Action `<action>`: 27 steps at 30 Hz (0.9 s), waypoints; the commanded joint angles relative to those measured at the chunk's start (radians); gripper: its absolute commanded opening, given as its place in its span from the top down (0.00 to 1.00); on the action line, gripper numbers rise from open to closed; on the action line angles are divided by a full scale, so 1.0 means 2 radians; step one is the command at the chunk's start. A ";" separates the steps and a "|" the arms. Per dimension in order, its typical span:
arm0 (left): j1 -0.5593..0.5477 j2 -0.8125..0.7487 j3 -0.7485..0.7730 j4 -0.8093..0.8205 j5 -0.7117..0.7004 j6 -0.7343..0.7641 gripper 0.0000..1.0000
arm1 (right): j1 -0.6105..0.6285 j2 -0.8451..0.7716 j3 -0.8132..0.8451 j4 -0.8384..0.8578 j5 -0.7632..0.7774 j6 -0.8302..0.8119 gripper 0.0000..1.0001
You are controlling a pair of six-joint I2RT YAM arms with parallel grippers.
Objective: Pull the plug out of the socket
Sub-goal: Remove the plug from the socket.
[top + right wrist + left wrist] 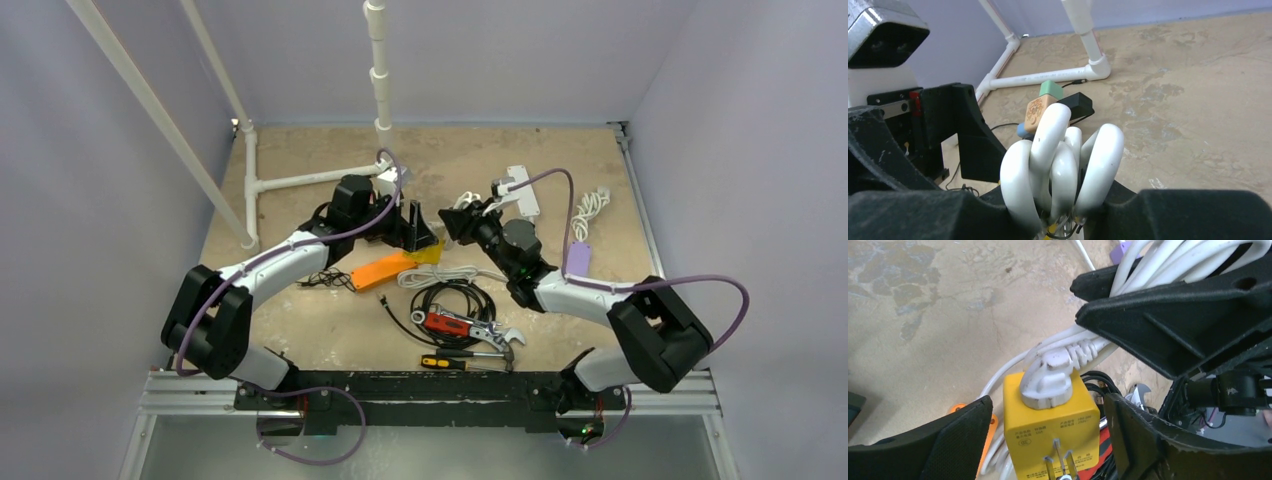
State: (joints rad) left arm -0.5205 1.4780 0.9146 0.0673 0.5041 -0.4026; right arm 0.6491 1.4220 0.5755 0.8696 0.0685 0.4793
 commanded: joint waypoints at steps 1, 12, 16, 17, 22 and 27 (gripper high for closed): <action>-0.015 -0.007 0.011 0.015 0.021 0.008 0.14 | 0.001 -0.041 -0.016 0.047 0.042 0.021 1.00; -0.036 0.016 0.025 -0.013 0.002 0.023 0.04 | 0.002 -0.064 -0.036 0.065 0.069 0.031 1.00; -0.037 0.024 0.028 -0.014 -0.004 0.024 0.21 | 0.003 -0.062 -0.038 0.075 0.058 0.031 1.00; -0.037 0.026 0.029 -0.014 -0.006 0.024 0.30 | 0.003 -0.062 -0.037 0.074 0.056 0.031 1.00; -0.037 0.032 0.037 -0.010 -0.037 0.031 1.00 | 0.003 -0.063 -0.031 0.082 0.011 0.018 0.81; -0.037 -0.010 0.031 -0.032 -0.102 0.077 1.00 | 0.001 -0.093 -0.024 0.044 0.005 0.031 0.39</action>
State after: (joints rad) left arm -0.5961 1.5276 0.9504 0.0036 0.4362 -0.3325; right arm 0.6479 1.3228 0.4885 0.8974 0.1352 0.5140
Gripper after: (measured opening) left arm 0.611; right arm 0.474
